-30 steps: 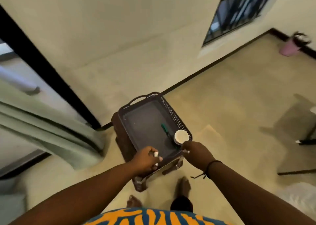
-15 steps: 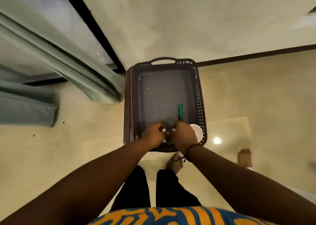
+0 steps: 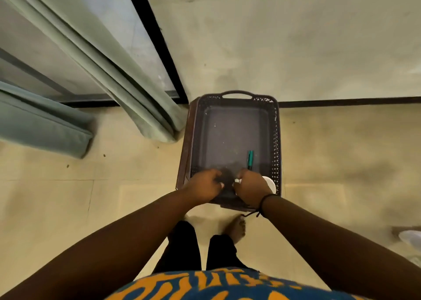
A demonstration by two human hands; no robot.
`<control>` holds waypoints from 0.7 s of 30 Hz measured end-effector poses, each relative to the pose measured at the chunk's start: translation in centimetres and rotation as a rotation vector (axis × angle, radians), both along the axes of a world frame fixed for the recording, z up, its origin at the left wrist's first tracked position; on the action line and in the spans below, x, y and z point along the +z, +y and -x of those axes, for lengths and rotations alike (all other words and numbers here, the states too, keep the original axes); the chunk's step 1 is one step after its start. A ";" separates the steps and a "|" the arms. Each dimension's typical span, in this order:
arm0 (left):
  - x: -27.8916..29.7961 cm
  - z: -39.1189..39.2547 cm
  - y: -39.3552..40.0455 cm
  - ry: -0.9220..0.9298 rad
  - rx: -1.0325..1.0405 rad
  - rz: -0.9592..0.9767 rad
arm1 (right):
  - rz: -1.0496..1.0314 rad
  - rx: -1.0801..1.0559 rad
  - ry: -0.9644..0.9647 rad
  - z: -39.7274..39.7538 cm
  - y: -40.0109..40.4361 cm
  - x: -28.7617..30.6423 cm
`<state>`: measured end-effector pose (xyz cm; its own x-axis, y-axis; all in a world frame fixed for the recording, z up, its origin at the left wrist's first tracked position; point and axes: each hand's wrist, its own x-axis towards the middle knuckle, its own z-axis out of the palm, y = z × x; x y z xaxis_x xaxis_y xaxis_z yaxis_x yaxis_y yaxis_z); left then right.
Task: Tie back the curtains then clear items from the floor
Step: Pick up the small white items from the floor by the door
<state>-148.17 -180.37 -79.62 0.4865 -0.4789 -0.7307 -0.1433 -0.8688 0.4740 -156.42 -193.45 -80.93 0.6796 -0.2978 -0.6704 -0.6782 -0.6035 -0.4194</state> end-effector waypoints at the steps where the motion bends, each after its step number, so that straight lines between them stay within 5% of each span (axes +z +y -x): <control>1: 0.7 -0.3 0.9 -0.031 0.017 -0.002 | -0.002 0.017 -0.006 -0.1 -0.1 0.5; 12: 5.1 -4.3 15.6 -0.287 0.109 -0.081 | 0.281 0.551 -0.049 -7.3 6.0 5.0; 21: 4.7 -10.4 32.6 -0.315 0.236 -0.109 | 0.446 0.882 -0.111 -18.0 22.8 7.9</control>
<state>-137.74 -147.74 -74.92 0.7816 -0.2554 -0.5691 -0.0575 -0.9380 0.3419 -138.39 -170.65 -73.04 0.8311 0.1350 -0.5394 0.1186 -0.9908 -0.0652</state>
